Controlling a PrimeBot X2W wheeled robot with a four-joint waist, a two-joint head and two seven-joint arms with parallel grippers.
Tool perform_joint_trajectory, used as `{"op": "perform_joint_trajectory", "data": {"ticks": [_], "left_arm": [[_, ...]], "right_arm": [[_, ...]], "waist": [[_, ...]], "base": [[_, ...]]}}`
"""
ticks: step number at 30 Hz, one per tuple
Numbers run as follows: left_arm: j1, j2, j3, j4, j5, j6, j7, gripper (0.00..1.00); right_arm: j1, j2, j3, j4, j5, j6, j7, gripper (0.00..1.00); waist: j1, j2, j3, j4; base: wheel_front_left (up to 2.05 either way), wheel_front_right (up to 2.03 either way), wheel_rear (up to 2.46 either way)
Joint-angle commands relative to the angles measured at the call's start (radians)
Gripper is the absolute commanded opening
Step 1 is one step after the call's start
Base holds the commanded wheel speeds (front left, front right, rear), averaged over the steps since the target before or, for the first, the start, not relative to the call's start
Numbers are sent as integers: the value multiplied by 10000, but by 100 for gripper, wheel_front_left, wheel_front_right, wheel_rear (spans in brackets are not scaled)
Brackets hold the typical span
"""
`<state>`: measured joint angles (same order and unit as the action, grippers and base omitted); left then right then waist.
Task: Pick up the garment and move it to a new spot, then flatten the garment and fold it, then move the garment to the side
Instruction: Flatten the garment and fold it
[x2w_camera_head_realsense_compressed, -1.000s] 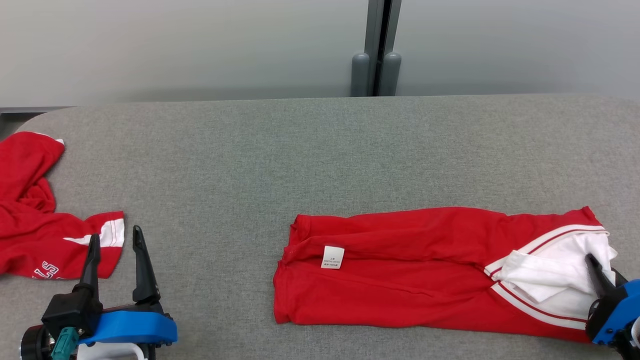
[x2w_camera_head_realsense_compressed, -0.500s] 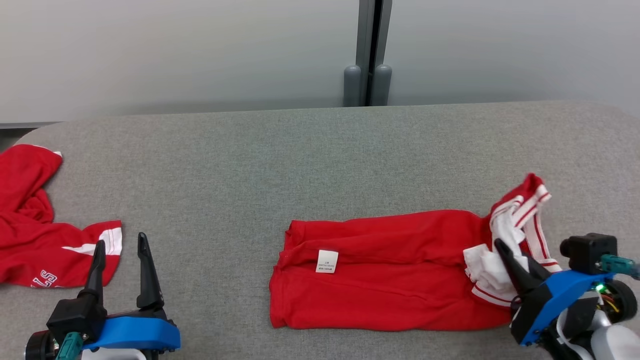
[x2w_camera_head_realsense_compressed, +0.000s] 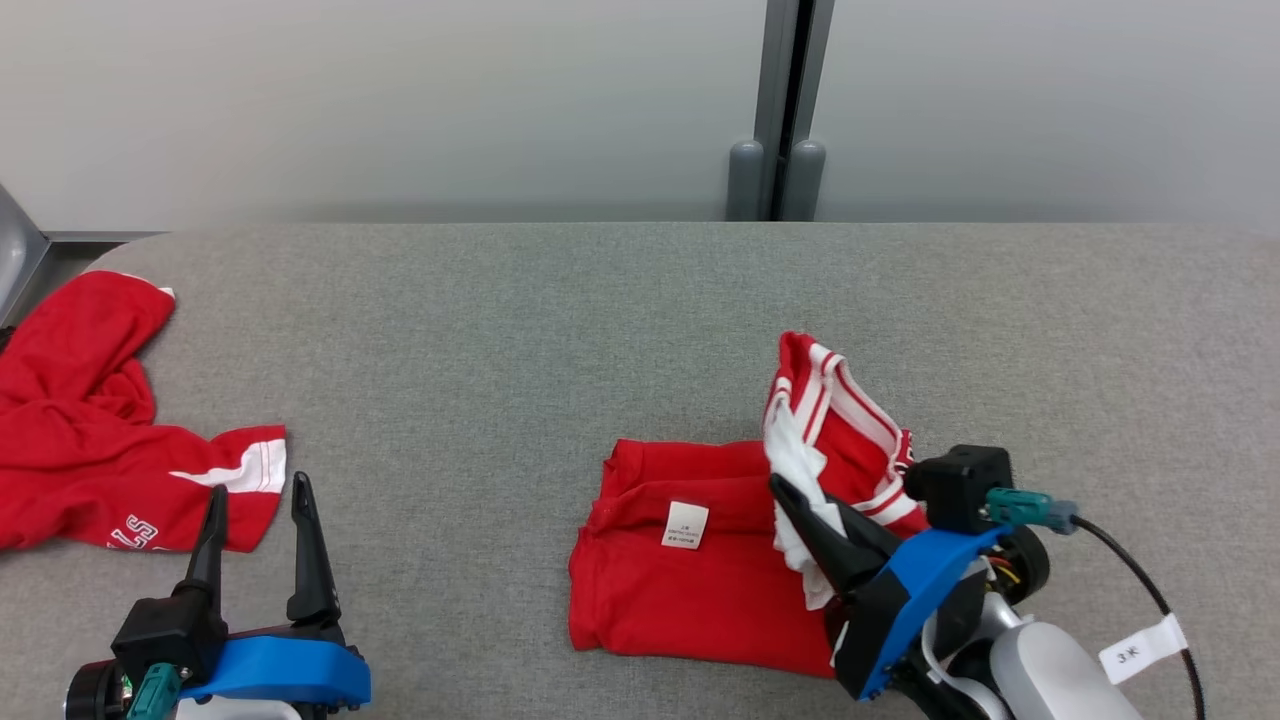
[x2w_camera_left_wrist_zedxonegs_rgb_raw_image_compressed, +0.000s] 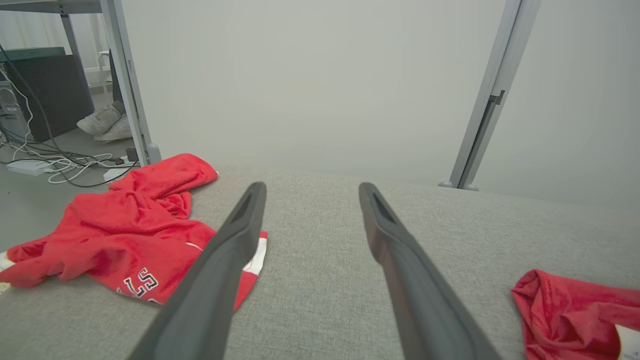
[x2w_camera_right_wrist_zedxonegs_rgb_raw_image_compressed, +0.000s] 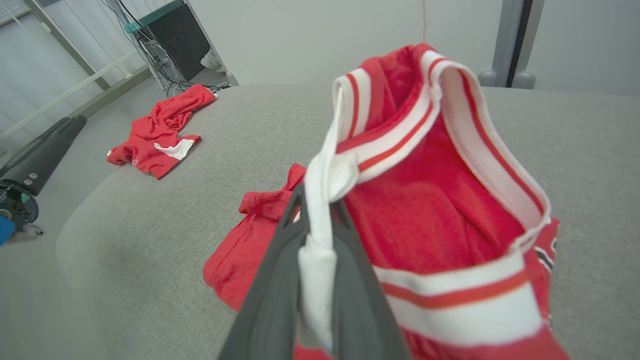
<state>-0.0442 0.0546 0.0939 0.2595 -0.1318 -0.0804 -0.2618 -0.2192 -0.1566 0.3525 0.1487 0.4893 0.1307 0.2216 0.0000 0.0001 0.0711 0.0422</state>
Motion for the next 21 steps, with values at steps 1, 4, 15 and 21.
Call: {"op": "perform_joint_trajectory", "data": {"ticks": [1,4,15,21], "left_arm": [[-120,-24,8,12,34,-38,-45,100],[-175,-30,-24,43,30,-50,-45,100],[-371,-43,-127,112,-15,-87,-45,100],[-362,-48,-8,144,-33,-58,-45,100]], "right_arm": [[-236,117,178,113,110,1,-85,0],[-551,357,591,402,169,1,-241,0],[-1220,890,1725,1766,424,3,-1002,48],[-1550,836,1776,1973,319,1,-1940,100]], "waist": [[0,-1,29,87],[0,-1,79,242],[0,-1,290,652],[0,-1,249,504]], "base": [[0,0,0],[0,0,0],[0,0,0],[0,0,0]]}}
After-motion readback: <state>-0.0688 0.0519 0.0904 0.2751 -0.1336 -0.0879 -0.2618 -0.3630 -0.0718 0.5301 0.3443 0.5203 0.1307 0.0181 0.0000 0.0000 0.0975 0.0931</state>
